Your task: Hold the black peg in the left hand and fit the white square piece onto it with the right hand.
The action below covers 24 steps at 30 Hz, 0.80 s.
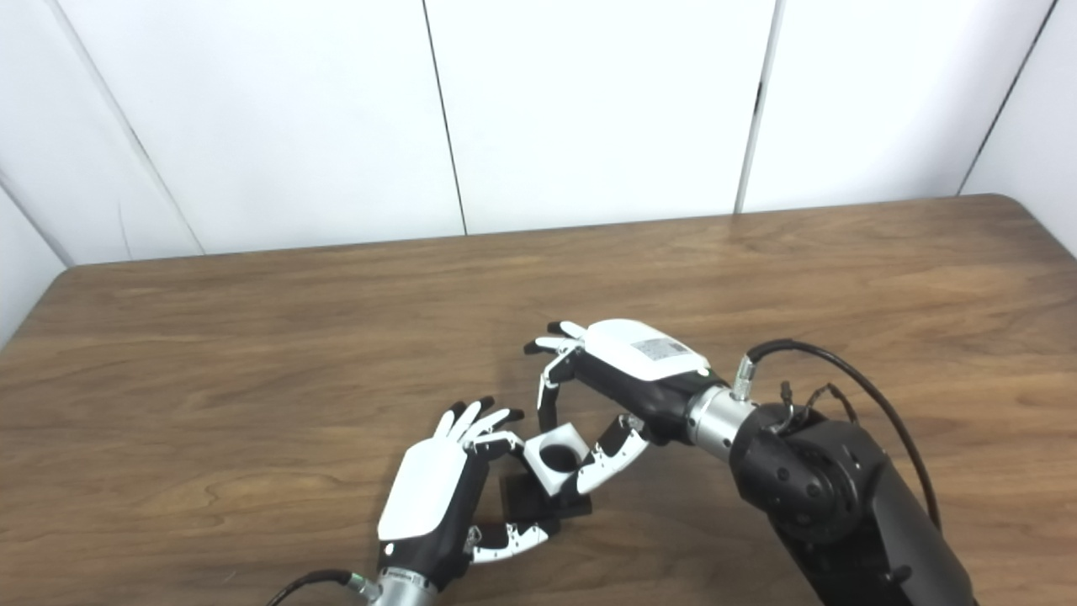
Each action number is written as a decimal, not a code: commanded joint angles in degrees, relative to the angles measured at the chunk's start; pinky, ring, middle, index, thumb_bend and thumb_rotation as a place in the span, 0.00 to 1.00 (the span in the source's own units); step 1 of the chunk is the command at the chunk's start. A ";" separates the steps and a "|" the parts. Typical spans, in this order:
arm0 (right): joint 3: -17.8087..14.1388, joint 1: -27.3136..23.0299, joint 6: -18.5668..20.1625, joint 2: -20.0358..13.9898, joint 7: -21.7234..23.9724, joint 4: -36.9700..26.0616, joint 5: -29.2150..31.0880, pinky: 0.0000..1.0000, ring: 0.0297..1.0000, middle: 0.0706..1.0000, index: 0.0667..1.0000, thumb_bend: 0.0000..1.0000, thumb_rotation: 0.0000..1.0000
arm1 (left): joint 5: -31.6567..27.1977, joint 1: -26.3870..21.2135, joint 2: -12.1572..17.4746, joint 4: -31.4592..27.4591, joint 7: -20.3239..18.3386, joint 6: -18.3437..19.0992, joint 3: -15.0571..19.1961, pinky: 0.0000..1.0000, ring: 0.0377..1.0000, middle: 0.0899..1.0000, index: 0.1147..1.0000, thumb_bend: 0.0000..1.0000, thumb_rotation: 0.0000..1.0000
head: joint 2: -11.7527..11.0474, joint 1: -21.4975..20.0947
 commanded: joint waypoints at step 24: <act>0.12 -1.11 -3.49 -0.18 -2.66 -0.27 0.30 0.94 1.00 0.92 0.46 0.52 0.15 | 1.61 0.70 -2.22 2.29 0.23 1.28 -1.51 1.00 0.95 0.85 0.42 0.52 0.06 | 0.87 0.23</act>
